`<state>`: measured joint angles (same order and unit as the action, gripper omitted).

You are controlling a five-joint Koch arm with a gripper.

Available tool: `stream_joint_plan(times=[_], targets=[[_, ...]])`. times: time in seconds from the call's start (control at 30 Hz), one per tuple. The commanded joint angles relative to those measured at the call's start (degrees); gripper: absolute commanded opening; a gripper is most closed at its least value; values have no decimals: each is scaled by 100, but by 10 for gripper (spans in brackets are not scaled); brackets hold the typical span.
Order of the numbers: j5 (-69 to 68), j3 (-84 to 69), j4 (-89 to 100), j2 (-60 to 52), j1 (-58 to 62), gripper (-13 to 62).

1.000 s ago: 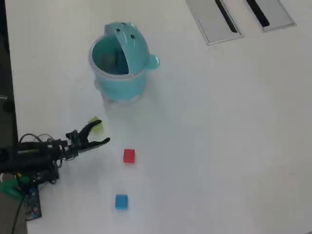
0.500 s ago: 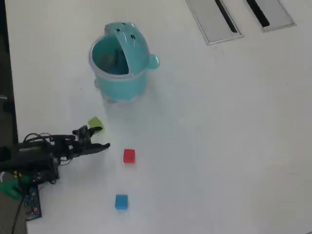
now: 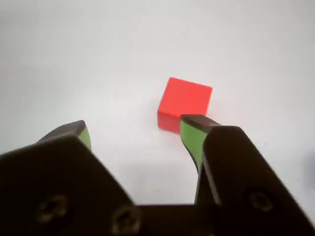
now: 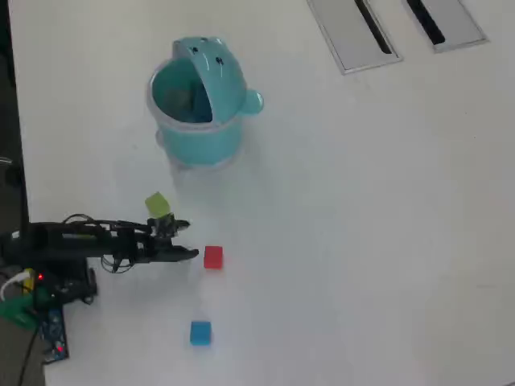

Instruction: Grasp RGB lego blocks and put them in the bin one by one.

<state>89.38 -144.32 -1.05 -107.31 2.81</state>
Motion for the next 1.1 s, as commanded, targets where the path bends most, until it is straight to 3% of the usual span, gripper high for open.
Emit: stream_joint_plan(times=[0.0, 1.07], targets=[[70, 633, 237, 132, 132, 328], [149, 1556, 624, 2092, 668, 330]])
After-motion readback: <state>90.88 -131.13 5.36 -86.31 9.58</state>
